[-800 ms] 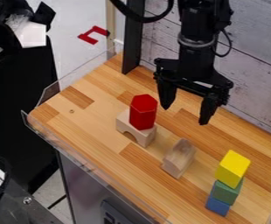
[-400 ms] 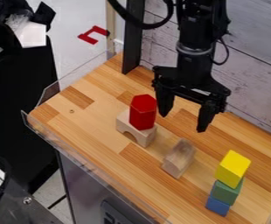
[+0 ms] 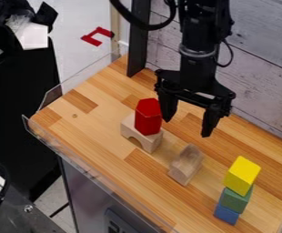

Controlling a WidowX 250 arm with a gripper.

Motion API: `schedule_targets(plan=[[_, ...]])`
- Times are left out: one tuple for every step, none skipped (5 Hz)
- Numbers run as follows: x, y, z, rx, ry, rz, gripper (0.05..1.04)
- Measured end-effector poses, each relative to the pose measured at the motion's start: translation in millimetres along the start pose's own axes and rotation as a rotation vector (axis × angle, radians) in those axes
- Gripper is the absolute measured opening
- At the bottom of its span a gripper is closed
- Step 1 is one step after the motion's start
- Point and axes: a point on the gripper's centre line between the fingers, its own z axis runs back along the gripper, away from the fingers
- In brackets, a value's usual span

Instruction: Remove the red hexagon from the top of the arch and put it on top of the yellow cube

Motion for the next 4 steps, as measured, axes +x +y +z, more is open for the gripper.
schedule_targets(plan=[[0.9, 8.4, 5.0, 0.061, 0.013, 0.048, 1.001], [5.5, 16.0, 15.1, 0.124, 0.017, 0.092, 1.001], [7.4, 22.1, 18.5, 0.148, 0.015, 0.113, 1.001], [10.1, 35.9, 18.6, 0.129, 0.017, 0.187, 1.001]])
